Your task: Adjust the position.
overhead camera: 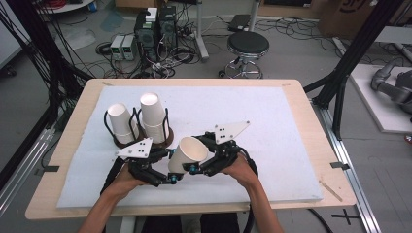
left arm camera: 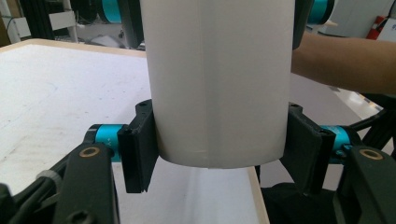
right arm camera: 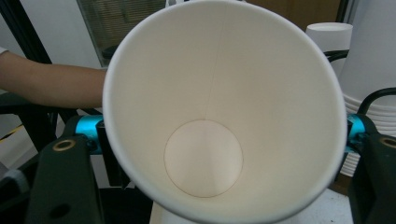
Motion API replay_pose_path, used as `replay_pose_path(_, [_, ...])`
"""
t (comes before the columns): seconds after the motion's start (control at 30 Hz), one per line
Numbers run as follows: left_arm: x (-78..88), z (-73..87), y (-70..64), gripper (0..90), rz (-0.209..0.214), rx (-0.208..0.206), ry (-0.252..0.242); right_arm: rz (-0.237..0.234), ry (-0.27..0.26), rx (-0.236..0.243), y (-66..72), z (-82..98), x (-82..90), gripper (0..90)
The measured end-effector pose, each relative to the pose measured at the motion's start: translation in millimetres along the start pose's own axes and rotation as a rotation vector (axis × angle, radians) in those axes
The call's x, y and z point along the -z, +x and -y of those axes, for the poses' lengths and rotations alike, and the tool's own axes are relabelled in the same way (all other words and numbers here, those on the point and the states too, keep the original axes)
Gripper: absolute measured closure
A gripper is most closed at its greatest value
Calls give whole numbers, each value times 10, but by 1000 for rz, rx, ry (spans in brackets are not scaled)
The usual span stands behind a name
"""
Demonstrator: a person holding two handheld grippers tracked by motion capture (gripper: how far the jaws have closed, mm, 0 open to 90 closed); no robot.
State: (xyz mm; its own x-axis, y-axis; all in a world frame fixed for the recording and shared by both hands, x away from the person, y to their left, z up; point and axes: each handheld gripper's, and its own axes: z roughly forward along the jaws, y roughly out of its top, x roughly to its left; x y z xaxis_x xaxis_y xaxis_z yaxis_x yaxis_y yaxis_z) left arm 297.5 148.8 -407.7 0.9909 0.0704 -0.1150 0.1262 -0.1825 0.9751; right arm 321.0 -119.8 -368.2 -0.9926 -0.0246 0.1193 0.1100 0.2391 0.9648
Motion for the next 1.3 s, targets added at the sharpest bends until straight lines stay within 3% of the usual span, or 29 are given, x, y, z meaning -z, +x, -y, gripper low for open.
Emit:
replay_pose_path(0.23, [-9,12,-25,338,-23,-21,7,-4,13,-2,6,2,-7,270])
replay_pose_path(0.27, [-13,14,-25,279,-57,-10,13,4,17,-2,15,0,-8,270])
replay_pose_path(0.3, [-15,17,-18,90,-64,11,11,6,16,2,13,0,-4,270])
replay_pose_path(0.33, [-6,21,-8,24,-65,29,4,8,14,-1,12,0,2,270])
replay_pose_path(0.57, [50,18,-11,17,-80,28,14,24,12,-5,0,4,44,271])
replay_pose_path(0.77, [91,20,-5,17,-119,24,46,33,19,-6,-5,8,61,271])
replay_pose_path(1.07, [280,67,19,17,-182,13,152,55,29,-7,-13,11,132,271])
replay_pose_path(1.3, [441,142,27,17,-228,18,205,76,48,-7,-16,23,192,271])
